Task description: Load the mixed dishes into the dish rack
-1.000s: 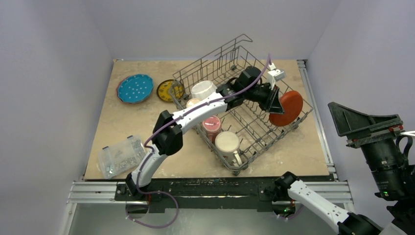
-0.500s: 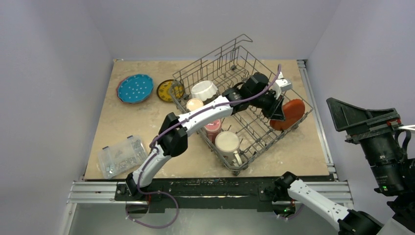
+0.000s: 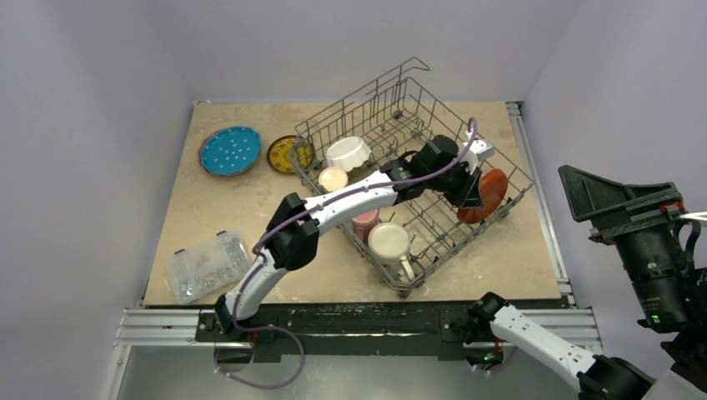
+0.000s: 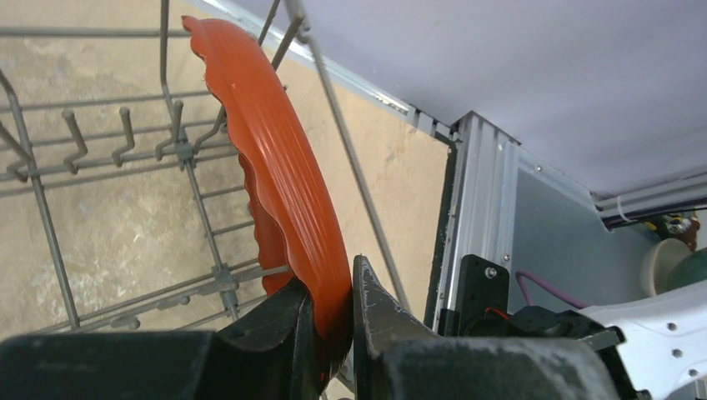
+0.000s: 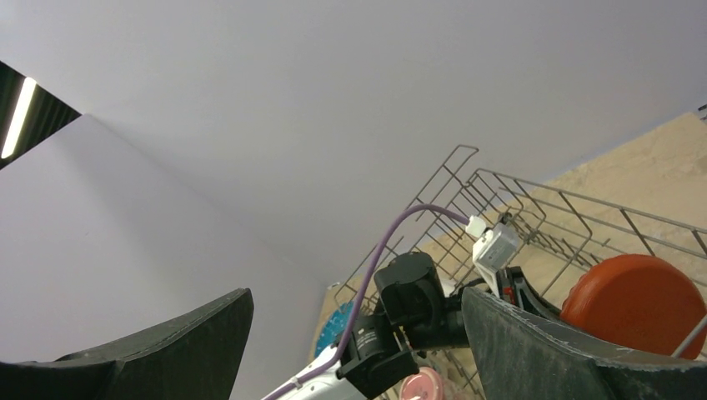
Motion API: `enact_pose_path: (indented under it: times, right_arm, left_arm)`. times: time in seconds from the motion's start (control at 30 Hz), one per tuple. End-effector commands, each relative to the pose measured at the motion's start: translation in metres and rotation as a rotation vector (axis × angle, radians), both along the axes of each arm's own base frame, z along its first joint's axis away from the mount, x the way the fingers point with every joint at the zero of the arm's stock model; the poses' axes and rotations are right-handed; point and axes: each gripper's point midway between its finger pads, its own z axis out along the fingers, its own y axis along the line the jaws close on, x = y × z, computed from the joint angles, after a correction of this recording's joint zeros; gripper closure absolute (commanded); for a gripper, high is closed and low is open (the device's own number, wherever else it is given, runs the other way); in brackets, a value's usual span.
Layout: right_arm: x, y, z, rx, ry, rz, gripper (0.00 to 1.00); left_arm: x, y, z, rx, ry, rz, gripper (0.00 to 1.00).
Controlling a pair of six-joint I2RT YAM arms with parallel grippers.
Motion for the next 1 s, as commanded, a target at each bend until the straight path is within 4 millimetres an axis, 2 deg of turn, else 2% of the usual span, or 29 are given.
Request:
enact_pose_path:
  times: [0.0,0.37,0.47,0.6,0.73,0.97]
  right_arm:
    - [0.001,-0.006,0.001,0.008,-0.006,-0.027,0.02]
    - [-0.002,-0.008,0.001,0.03,-0.013,-0.025,0.02]
    - [-0.002,-0.008,0.0,0.034,-0.009,-0.026,0.02]
    - [0.0,-0.004,-0.001,0.03,-0.002,-0.016,0.02]
    - [0.003,0.0,-0.001,0.025,0.003,-0.007,0.02]
    - [0.008,0.006,-0.004,0.029,-0.009,0.005,0.02]
  left_arm:
    - [0.014,0.006,0.044,-0.067,-0.089,0.076,1.0]
    - [0.015,-0.01,0.02,-0.021,-0.064,0.069,0.99]
    - [0.016,-0.015,0.017,-0.029,-0.064,0.059,0.91]
    - [0.017,-0.019,0.019,-0.033,-0.071,0.056,0.67]
    - [0.015,-0.011,0.037,-0.035,-0.102,0.052,0.54]
    - [-0.008,0.014,0.09,-0.063,-0.114,0.005,0.47]
